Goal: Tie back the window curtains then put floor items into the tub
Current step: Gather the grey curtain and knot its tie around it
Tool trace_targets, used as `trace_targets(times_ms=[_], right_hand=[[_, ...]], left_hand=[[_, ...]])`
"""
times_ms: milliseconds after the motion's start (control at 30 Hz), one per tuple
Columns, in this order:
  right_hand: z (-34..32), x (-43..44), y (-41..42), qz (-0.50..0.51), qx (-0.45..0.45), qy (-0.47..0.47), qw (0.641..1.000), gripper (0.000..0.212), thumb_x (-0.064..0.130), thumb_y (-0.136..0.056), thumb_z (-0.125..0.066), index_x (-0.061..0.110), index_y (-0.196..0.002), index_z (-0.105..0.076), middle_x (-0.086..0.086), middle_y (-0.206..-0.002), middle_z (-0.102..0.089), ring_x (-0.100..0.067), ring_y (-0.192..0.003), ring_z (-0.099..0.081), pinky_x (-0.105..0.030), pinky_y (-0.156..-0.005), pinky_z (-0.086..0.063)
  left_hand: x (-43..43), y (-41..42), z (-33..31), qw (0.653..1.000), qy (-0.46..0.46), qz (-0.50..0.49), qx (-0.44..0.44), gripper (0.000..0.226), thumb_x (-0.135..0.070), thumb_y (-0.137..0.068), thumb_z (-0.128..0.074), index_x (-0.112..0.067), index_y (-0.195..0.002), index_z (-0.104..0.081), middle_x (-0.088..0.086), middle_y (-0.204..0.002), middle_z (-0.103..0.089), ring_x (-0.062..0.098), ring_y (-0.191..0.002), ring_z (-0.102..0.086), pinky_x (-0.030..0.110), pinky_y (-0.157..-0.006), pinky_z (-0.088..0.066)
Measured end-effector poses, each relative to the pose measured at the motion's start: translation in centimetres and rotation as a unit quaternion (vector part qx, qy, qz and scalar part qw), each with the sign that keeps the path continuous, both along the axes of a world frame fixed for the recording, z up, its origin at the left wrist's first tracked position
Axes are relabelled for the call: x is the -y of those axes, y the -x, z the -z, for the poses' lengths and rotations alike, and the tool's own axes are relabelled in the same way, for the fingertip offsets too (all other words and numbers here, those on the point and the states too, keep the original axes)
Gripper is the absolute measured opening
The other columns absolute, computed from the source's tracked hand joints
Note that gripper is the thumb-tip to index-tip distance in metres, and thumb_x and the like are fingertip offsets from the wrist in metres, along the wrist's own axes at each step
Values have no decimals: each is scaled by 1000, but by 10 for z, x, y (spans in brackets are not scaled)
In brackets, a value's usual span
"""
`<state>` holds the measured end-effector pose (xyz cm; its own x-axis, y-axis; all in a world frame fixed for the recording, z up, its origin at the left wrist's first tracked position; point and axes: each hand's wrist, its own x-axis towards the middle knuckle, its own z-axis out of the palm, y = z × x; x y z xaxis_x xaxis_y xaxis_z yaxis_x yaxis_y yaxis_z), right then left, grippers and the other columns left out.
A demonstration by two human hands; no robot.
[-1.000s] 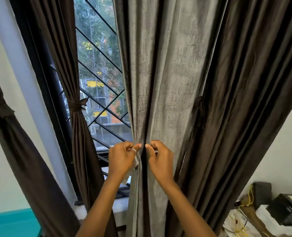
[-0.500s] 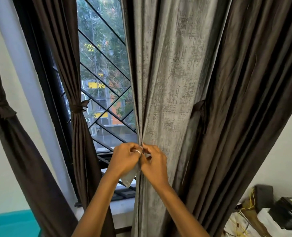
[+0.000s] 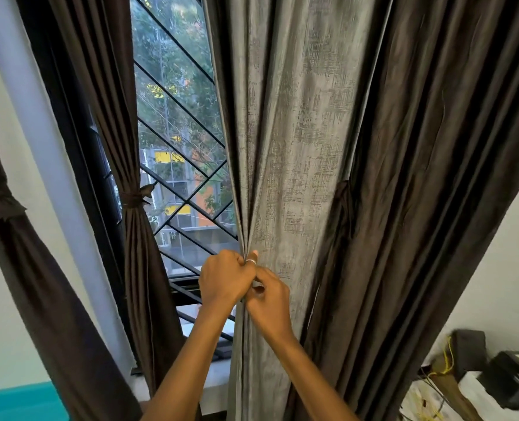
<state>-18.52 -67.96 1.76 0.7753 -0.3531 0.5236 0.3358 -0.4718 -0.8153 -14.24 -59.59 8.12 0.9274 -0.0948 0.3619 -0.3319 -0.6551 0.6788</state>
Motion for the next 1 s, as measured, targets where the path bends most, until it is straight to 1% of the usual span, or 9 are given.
trace_targets(times_ms=[100, 267, 367, 500, 567, 700, 767, 867, 1000], right_hand=[[-4, 3, 1, -15, 2, 22, 1000, 31, 7, -91, -62, 30, -109, -72, 6, -90, -70, -13, -84, -67, -36, -72, -57], [-16, 22, 2, -68, -40, 63, 995, 52, 0, -86, -57, 29, -128, -69, 13, -113, -73, 0, -102, -67, -18, -90, -53], [-23, 45, 0, -47, -64, 31, 996, 44, 0, -89, -58, 21, -126, -70, 9, -119, -72, 3, -105, -66, -21, -97, -53], [-29, 94, -11, 164, -77, 9, 983, 32, 4, -93, -59, 9, -123, -67, -3, -113, -70, -11, -99, -64, -23, -94, -51], [-37, 118, -16, 220, -82, -1, 972, 31, 10, -95, -60, 6, -126, -61, -8, -118, -65, -23, -107, -64, -28, -92, -49], [-56, 143, -24, 203, -95, -20, 974, 48, 17, -97, -64, 4, -140, -49, -10, -137, -54, -25, -123, -56, -32, -102, -44], [-63, 150, -25, 167, -96, -43, 980, 47, 18, -96, -65, 9, -139, -49, -4, -131, -58, -19, -120, -57, -28, -99, -46], [-68, 157, -27, 99, -115, -87, 984, 41, 15, -97, -65, 14, -136, -53, 4, -115, -63, -11, -108, -61, -16, -84, -47], [-74, 156, -25, 35, -123, -110, 986, 26, 7, -98, -62, 7, -123, -60, 0, -95, -67, -2, -89, -64, -20, -91, -52]], left_hand=[[0, -2, 4, 1000, 14, -10, 1, 52, -47, -91, -59, -8, -57, -62, 6, -50, -59, 21, -51, -59, 37, -52, -53], [-7, -6, 9, 1000, 4, -1, 25, 47, -36, -94, -57, -10, -55, -60, 6, -50, -56, 20, -49, -56, 36, -49, -48], [-16, -7, 13, 998, 0, 43, 52, 56, -38, -97, -57, -9, -50, -47, 6, -44, -42, 21, -43, -45, 33, -46, -36], [-34, -13, 16, 990, -2, 120, 72, 61, -42, -96, -61, -4, -52, -41, 1, -44, -31, 13, -39, -33, 26, -46, -29], [-44, -15, 15, 987, 0, 150, 64, 61, -43, -95, -61, -2, -54, -41, 0, -47, -29, 10, -41, -31, 23, -46, -26], [-64, -18, 11, 980, 10, 193, 56, 60, -42, -95, -62, -10, -53, -34, -1, -51, -26, 8, -44, -27, 22, -48, -20], [-70, -19, 10, 979, 15, 200, 44, 60, -43, -95, -62, -9, -54, -33, -1, -53, -25, 9, -46, -27, 24, -50, -20], [-73, -18, 8, 978, 33, 205, 19, 60, -44, -94, -63, -8, -55, -35, 0, -54, -25, 11, -48, -28, 24, -51, -22], [-75, -17, 7, 978, 37, 204, 11, 55, -42, -94, -63, -16, -54, -35, 0, -54, -25, 10, -47, -28, 23, -50, -22]])
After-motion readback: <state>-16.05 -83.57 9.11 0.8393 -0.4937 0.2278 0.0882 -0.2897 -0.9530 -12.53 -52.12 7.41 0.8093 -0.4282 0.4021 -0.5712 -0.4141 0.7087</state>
